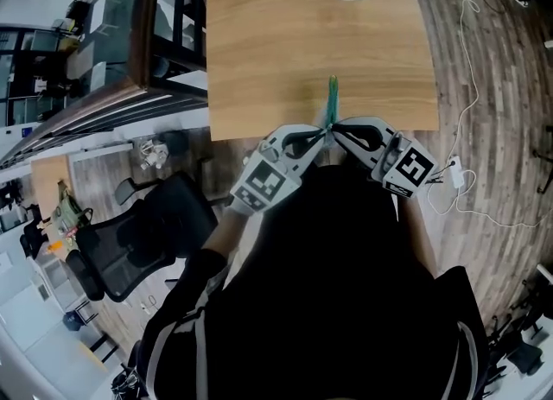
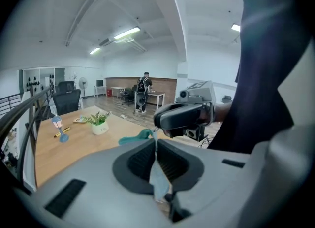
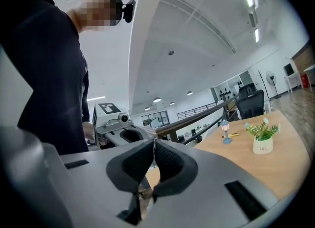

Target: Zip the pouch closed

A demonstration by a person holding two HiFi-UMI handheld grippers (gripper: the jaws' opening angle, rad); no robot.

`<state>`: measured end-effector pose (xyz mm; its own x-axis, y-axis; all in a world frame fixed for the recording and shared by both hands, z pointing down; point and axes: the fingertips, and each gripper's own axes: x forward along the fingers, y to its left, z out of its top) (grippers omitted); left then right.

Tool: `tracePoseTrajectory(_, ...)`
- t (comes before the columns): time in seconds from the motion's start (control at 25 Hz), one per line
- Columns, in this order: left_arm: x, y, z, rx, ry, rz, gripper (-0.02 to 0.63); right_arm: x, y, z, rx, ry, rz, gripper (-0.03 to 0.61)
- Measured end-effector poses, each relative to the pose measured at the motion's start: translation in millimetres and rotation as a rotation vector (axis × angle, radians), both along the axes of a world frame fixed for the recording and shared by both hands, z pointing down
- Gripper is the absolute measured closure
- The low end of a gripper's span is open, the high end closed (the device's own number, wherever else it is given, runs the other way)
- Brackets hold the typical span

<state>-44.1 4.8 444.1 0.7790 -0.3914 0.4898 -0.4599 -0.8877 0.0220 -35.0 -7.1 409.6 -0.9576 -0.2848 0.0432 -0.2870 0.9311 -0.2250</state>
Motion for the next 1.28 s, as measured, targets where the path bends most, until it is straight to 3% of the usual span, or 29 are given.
tracePoseTrajectory(0.16,-1.1,3.9,-6.0,-0.009,0.015,0.004,0.603,1.5,-3.4,-3.3,0.039,0.028,0.009,0.563)
tracePoseTrajectory(0.28,-0.8,7.7,-13.5,-0.004,0.023,0.016,0.603,7.1,-12.1,-5.7,-0.005,-0.005,0.043,0.563)
tracePoseTrajectory(0.4,0.6,14.2,-19.9,0.005,0.028,0.041,0.604,26.7,-34.1,-2.8,-0.031,-0.001,0.151,0.563)
tracePoseTrajectory(0.6,-6.2,24.8,-38.5,0.028,0.066,0.030,0.604,104.3,-84.7,1.3,-0.068,-0.008,0.453,0.559)
tracePoseTrajectory(0.76,-3.3,22.8,-51.8,0.010,0.135,-0.006,0.606,104.4,-83.2,-8.9,-0.007,0.070,0.463,0.565)
tracePoseTrajectory(0.84,-5.2,21.5,-54.6,0.006,0.149,-0.023,0.606,101.8,-84.5,-13.1,0.003,0.057,0.461,0.565)
tracePoseTrajectory(1.0,-19.6,10.8,-54.9,0.024,0.162,-0.068,0.606,104.8,-89.1,-19.2,-0.004,0.020,0.453,0.553)
tracePoseTrajectory(1.12,-40.6,0.8,-55.1,0.056,0.156,-0.118,0.606,127.3,-94.8,-23.4,-0.011,0.000,0.533,0.563)
tracePoseTrajectory(1.28,-96.2,-28.5,-72.6,0.106,0.182,-0.341,0.606,182.0,-102.2,-37.8,0.021,0.010,0.693,0.566)
